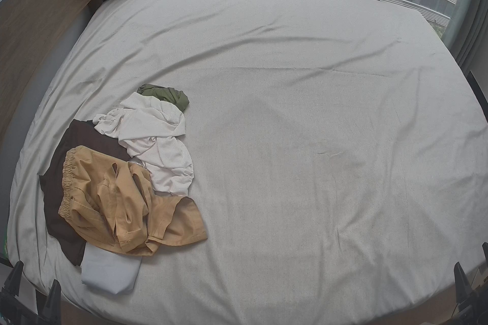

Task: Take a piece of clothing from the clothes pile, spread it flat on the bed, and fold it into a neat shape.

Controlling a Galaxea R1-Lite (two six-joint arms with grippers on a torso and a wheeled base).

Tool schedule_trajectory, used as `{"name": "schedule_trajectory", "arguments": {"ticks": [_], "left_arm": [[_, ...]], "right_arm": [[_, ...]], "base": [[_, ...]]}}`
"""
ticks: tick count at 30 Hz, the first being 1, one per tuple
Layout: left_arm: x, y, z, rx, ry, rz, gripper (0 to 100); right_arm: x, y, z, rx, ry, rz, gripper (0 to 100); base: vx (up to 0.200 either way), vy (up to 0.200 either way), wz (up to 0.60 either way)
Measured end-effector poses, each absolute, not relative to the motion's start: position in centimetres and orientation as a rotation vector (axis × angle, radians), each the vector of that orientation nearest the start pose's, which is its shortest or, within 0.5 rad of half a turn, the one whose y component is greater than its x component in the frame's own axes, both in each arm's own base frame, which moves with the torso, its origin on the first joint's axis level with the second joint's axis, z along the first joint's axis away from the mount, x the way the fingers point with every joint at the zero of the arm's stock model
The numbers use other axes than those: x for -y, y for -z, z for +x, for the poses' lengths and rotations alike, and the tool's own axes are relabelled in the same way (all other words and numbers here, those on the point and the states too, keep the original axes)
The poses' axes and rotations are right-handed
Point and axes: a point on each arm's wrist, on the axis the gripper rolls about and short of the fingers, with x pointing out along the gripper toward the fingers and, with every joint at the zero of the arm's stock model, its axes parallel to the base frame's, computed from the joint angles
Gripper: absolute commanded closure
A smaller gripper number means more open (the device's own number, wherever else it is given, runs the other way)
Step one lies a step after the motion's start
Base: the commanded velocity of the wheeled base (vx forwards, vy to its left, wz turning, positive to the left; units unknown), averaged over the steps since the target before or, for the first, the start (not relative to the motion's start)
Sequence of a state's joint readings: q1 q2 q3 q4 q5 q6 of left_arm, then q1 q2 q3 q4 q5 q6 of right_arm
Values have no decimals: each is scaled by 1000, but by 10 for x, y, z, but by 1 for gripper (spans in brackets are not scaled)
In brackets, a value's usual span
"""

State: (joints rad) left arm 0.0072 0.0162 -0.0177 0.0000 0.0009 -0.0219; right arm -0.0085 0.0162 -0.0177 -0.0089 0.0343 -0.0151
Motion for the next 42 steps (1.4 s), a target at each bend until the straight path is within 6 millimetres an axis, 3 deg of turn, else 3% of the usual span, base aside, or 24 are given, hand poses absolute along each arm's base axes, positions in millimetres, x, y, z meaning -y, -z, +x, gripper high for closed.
{"name": "schedule_trajectory", "arguments": {"ticks": [9,22,31,42], "left_arm": [[0,-81,-23,2,-8,-21,0],[0,-81,-23,3,-8,-21,0],[0,-81,-23,3,-7,-20,0],[0,-81,-23,3,-7,-19,0]], "right_arm": [[-1,-98,-21,121,-36,-21,0],[-2,-131,6,-3,-173,0,0],[-10,-175,46,-47,-261,27,0],[-34,-202,102,-192,-380,236,0]], "base": [[0,0,0],[0,0,0],[0,0,0],[0,0,0]]}}
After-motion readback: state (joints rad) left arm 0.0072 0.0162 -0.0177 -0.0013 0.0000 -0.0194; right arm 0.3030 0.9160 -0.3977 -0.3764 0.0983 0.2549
